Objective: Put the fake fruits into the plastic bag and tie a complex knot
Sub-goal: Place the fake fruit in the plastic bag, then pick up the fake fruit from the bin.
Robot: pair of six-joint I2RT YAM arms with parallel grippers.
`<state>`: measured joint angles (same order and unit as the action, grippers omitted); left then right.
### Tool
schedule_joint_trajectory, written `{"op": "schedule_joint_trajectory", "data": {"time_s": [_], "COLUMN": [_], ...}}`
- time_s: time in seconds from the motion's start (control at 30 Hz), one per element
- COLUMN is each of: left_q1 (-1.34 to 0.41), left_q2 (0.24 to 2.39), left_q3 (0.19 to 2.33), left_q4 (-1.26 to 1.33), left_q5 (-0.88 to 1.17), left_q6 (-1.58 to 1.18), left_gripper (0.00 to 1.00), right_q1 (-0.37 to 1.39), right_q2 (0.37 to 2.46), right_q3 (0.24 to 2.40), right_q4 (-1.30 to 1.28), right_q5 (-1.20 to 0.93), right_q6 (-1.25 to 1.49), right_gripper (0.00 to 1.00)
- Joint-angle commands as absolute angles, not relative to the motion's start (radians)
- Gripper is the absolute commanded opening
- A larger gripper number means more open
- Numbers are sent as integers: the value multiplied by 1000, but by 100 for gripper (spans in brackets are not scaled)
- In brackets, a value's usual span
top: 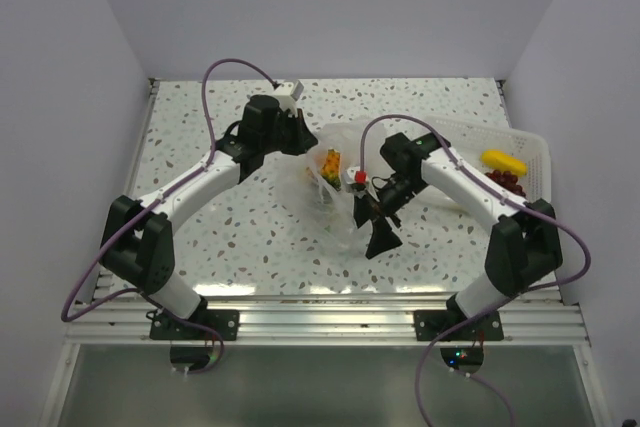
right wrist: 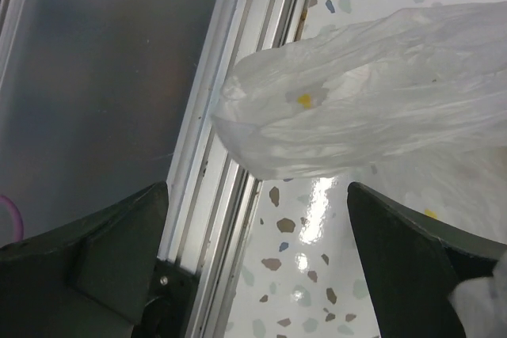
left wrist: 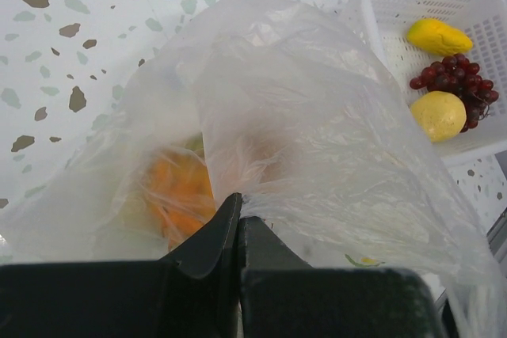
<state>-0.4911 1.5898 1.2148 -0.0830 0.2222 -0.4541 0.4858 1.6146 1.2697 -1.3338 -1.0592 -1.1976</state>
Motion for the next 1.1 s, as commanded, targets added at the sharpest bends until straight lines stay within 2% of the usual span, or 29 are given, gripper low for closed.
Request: {"op": "schedule_joint_trajectory", "data": {"time_s": [0.0, 0.13, 0.2, 0.23, 0.33, 0.63, 0.87, 0.97, 1.07], "left_q1": [-483, -483, -482, -483, -482, -482, -482, -480, -468], "left_q2": [1586, 1586, 1578, 1575, 1559, 1560, 1566, 1565, 1560], "left_q3": [1233, 1236, 1232, 1229, 1215, 1210, 1212, 1216, 1212], "left_q4": [-28, -25, -25, -25, -20, -17, -15, -20, -21], "left_q5": [209, 230, 236, 241, 249, 244, 245, 236, 238], "left_q6": [-472, -474, -472, -471, -472, -474, -476, -477, -488], "left_gripper": [0, 0, 0, 0, 0, 0, 0, 0, 0], "right_q1": [489, 471, 446, 443, 433, 439, 400, 388, 281], "right_q2": [1522, 1563, 1559, 1552, 1526, 1439, 1292, 1331, 1359], "right_q3": [1256, 1253, 1259, 1259, 1250, 1135, 1062, 1089, 1121], "right_q4": [-1450, -1457, -1390, -1340, -1235, -1302, -1120, -1205, -1197], "right_q5": [-974, -972, -971, -951, -897, -864, -868, -880, -940], "right_q6": [-1149, -1108, -1034, -912, -835, -904, -772, -836, -812], "right_gripper": [99, 99, 98, 98, 98, 99, 99, 99, 99]}}
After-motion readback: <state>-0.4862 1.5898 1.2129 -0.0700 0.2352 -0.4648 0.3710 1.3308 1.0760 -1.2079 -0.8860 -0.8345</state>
